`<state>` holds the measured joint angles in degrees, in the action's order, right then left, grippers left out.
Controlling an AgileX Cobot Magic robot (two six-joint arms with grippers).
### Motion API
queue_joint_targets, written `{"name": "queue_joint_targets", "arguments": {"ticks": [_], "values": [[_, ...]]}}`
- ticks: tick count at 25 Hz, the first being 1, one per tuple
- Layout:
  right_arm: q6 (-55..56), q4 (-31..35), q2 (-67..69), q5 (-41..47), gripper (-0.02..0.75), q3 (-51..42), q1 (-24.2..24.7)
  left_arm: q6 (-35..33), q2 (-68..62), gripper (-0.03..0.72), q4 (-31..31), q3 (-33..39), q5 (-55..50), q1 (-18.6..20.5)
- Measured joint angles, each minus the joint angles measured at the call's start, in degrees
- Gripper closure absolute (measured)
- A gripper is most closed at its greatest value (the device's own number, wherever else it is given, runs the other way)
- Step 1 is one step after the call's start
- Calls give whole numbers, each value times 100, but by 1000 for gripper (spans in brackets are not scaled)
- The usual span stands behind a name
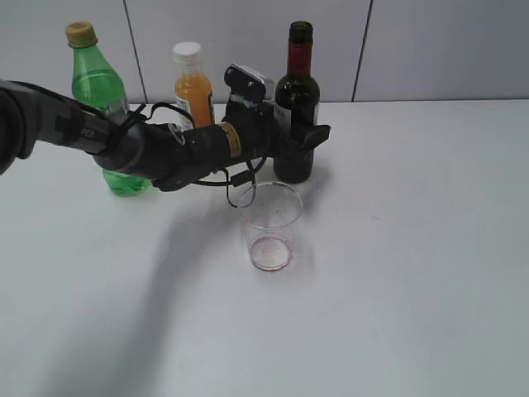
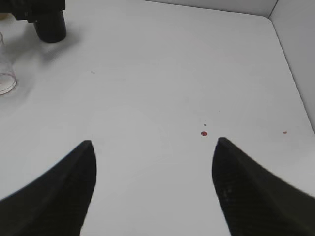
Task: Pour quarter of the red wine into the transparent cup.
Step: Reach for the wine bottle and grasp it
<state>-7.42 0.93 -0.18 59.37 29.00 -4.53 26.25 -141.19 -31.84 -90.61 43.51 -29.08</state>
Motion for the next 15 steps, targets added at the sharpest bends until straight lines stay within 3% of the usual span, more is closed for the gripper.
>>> {"name": "queue_joint_targets", "arguments": {"ticks": [15], "values": [[6,0,0,0,150,0,0,-4,10,133,-5,-4,-48,-24]]}}
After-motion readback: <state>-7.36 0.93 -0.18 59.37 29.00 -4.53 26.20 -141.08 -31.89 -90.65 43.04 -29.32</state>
